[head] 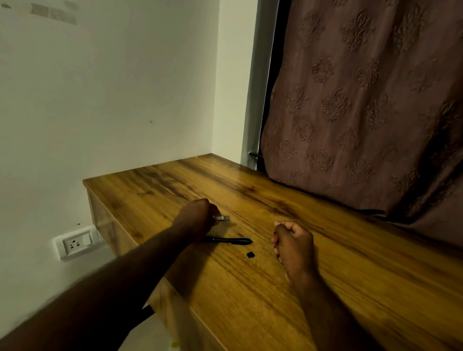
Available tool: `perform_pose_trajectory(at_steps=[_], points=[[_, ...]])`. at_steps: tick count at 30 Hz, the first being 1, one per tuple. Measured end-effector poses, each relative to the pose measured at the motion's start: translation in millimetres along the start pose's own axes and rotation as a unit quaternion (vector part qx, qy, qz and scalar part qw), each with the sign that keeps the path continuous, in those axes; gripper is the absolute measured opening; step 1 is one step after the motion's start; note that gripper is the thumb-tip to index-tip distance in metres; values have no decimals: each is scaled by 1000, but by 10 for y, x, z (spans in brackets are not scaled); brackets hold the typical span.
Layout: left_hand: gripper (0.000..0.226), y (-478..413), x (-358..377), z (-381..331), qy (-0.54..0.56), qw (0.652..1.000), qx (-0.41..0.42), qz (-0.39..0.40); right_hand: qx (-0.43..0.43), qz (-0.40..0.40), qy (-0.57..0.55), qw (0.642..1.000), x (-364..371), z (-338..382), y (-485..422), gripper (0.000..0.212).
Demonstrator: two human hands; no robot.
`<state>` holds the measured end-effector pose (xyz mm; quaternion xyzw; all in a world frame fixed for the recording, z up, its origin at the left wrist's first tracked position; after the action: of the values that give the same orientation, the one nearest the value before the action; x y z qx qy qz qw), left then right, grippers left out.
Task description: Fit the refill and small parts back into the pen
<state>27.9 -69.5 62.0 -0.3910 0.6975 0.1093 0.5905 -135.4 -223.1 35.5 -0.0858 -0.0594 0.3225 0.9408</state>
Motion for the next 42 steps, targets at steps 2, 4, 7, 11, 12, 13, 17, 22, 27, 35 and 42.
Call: perform_pose_trajectory(at_steps=[2,4,7,11,12,13,17,22,27,35,42], points=[[18,42,-2,-99,18,998,39,-50,1,-11,-8,1000,-11,-8,-16,13],[20,118,37,-198,36,993,76,-85,-1,-29,-16,999,-25,-17,-28,12],[25,203,134,-308,12,991,110,-75,-11,-93,-25,995,-78,-24,-59,9],[28,247,176,-479,10,989,133,-57,-20,-190,-38,981,-256,-69,-181,15],[28,246,192,-548,0,989,142,-49,-15,-200,-41,979,-292,-89,-209,18],[28,242,207,-624,-10,987,151,-44,-8,-203,-42,978,-320,-110,-225,19],[27,119,221,-752,-23,990,137,-25,4,-159,-30,987,-309,-144,-229,16],[26,-33,246,-562,-10,996,91,20,8,-123,-6,992,-303,-131,-224,12],[22,-80,274,-447,9,998,43,46,-2,-114,39,993,-271,-137,-236,14],[23,88,196,-312,-12,992,9,-126,-56,-48,203,976,-514,-89,-333,11],[20,348,183,-354,7,972,23,-232,-88,21,276,957,-509,-116,-298,7]])
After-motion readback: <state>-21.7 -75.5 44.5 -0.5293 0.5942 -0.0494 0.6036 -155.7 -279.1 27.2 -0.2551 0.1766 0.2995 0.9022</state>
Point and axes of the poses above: each hand's wrist, its own y-axis away from the middle knuckle, its own x-axis out of the palm, z = x × y, the point moved 3 cm from there along -y, towards the middle knuckle, and after that the axes turned 3 degrees about -x, right-handed, at the moved point
